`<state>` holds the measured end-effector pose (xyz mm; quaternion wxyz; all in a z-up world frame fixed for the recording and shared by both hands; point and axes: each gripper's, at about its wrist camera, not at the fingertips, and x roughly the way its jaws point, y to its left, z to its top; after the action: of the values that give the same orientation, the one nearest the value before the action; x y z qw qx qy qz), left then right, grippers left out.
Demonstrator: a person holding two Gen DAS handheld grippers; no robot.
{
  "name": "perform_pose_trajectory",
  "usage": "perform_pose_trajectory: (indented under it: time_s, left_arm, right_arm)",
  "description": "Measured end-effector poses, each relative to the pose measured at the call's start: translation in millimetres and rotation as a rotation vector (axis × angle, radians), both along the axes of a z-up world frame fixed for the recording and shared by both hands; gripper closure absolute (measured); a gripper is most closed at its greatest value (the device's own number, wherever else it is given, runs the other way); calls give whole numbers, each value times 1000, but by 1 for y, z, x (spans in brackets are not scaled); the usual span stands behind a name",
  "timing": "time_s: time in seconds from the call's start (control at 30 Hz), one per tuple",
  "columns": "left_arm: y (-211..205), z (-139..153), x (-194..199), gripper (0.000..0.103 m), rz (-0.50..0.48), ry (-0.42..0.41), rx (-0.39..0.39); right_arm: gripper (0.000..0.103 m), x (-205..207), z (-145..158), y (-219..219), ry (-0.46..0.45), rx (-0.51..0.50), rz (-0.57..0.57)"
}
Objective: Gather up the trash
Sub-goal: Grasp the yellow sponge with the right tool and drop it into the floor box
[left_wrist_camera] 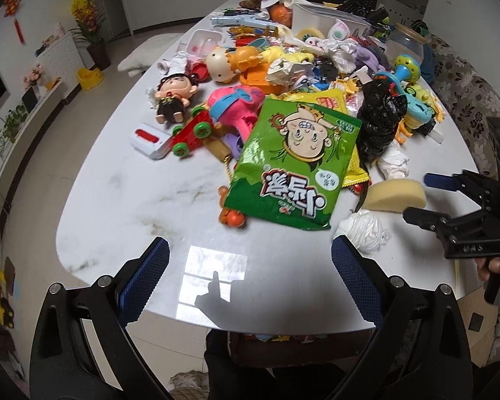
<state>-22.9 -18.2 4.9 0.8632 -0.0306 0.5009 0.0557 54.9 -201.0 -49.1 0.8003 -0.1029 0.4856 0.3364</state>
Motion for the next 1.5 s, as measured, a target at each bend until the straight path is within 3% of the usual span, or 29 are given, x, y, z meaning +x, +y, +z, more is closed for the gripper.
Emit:
perform_pose_trajectory:
  time_s: [0.03,0.17,0.23,0.4,0.53,0.63,0.77,0.8,0.83,0.9,0.93,1.0,1.07,1.17,1.27,1.43,1.5]
  left_arm:
    - [1,0,-3,8,9,2,1]
    - [2,-2,-6,8,19,11,-5]
    - [-1,-2,-5,8,-4,3,-5]
    - [-27,-1,-4,8,-171,-43,-69]
    - [-69,-17,2,8,-325,-66,-47]
    - [-89,-33,10,8,-344,-58,-22]
    - [-105,-60,27,10,-289,-51,31]
    - [-107,-67,31,15,-274,-45,51]
    - [-109,-76,36,31,-252,-35,82]
    - [-109,-75,35,48,-245,-77,94]
    - [-110,-72,35,62,-245,-67,105]
    - [-104,-60,29,63,-255,-60,26]
    - [-94,-31,13,63,-258,-103,-56]
    - [-95,7,-21,63,-333,-153,-77]
    - [-97,21,-63,62,-437,-128,-85]
    - [-105,-19,-116,61,-571,41,-43]
    - [-106,-42,-119,48,-607,100,-52]
  right_arm:
    - [34,0,-4,5,0,-18,23]
    - [78,1,-17,21,-13,-85,83]
    - [84,0,-11,16,18,-49,66]
    - [84,-11,19,-27,81,100,-80]
    - [83,-23,22,-66,100,118,-183]
    - [82,-38,19,-86,108,101,-229]
    - [80,-58,17,-105,118,98,-270]
    - [79,-58,18,-111,123,103,-276]
    - [79,-63,16,-114,127,108,-288]
    - [79,-68,15,-121,128,117,-301]
    - [79,-72,14,-124,130,127,-307]
    - [79,-77,13,-126,131,144,-313]
    - [79,-85,17,-126,129,169,-302]
    - [79,-102,26,-123,142,210,-254]
    - [79,-127,28,-114,201,239,-163]
    - [77,-170,2,-87,298,157,19]
    - [71,-177,-24,-76,338,105,48]
